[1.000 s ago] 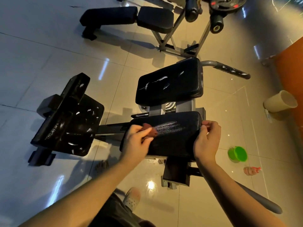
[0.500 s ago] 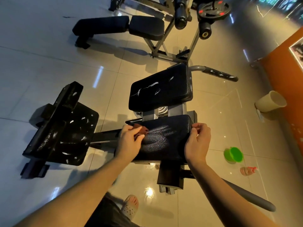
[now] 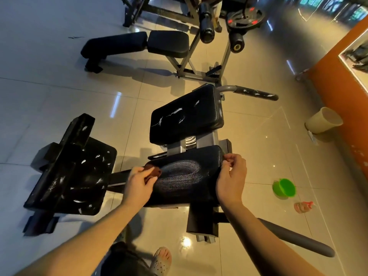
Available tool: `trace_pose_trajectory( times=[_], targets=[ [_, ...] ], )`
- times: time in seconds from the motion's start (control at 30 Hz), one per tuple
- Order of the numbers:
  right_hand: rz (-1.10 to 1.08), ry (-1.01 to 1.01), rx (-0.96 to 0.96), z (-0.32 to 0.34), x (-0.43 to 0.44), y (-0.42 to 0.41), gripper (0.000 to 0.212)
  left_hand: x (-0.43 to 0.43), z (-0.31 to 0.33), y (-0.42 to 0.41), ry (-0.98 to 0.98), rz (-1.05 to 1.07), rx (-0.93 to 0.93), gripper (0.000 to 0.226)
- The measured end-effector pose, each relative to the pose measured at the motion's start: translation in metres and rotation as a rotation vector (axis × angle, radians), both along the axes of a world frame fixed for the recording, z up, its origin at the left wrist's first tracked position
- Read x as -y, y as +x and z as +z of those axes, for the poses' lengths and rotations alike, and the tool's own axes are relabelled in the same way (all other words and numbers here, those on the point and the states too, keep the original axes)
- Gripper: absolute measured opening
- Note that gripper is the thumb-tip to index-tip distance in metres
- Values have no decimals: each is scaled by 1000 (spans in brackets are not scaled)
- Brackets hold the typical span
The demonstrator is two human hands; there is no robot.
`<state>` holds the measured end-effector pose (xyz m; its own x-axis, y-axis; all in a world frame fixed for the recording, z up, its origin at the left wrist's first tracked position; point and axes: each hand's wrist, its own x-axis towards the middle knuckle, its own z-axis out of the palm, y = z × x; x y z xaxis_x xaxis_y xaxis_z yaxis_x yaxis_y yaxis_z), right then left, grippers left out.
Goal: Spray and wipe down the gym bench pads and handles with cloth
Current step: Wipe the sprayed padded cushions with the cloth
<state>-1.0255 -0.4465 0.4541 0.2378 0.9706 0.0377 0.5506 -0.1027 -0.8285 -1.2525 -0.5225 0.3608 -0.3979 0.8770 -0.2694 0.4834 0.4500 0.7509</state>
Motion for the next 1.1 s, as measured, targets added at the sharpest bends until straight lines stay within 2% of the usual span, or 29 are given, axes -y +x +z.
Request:
trace_pose_trajectory(
  times=[0.1, 0.17, 0.23, 0.3, 0.33, 0.4, 0.47, 0.53, 0.7, 0.83, 0.9, 0.97, 1.1],
  targets=[
    [33, -14, -22, -1, 1, 1, 28, -47, 35, 47, 143, -32, 51, 40],
    [40, -38, -26, -2, -1, 4, 33, -53, 66, 78, 267, -142, 102, 43],
    [25, -47, -54, -3, -2, 8, 34, -31, 82, 87, 325, -314, 156, 46],
    [11, -53, -86, -4, -4, 12, 33, 6, 72, 74, 353, -437, 162, 50],
    [7, -53, -106, -5, -4, 13, 33, 25, 59, 59, 343, -429, 160, 53],
    [9, -46, -141, -5, -4, 14, 32, 47, 31, 25, 246, -275, 138, 53],
    [8, -31, -150, -6, -4, 10, 33, 39, 11, 1, 103, -129, 88, 45],
    [13, -29, -139, -7, -3, 5, 33, 11, 11, 0, 41, -74, 38, 40],
    [9, -41, -132, -5, -3, 5, 34, -55, 61, 71, 256, -151, 98, 42],
    [-6, -56, -136, -5, -5, 13, 33, -21, 75, 81, 358, -374, 160, 47],
    [-3, -46, -141, -6, -5, 14, 33, 11, 50, 56, 329, -352, 160, 50],
    [7, -39, -145, -7, -4, 11, 33, 33, 24, 24, 240, -215, 123, 50],
    [25, -29, -103, -10, -3, 5, 35, 5, 19, 14, 85, -90, 34, 39]
  ],
)
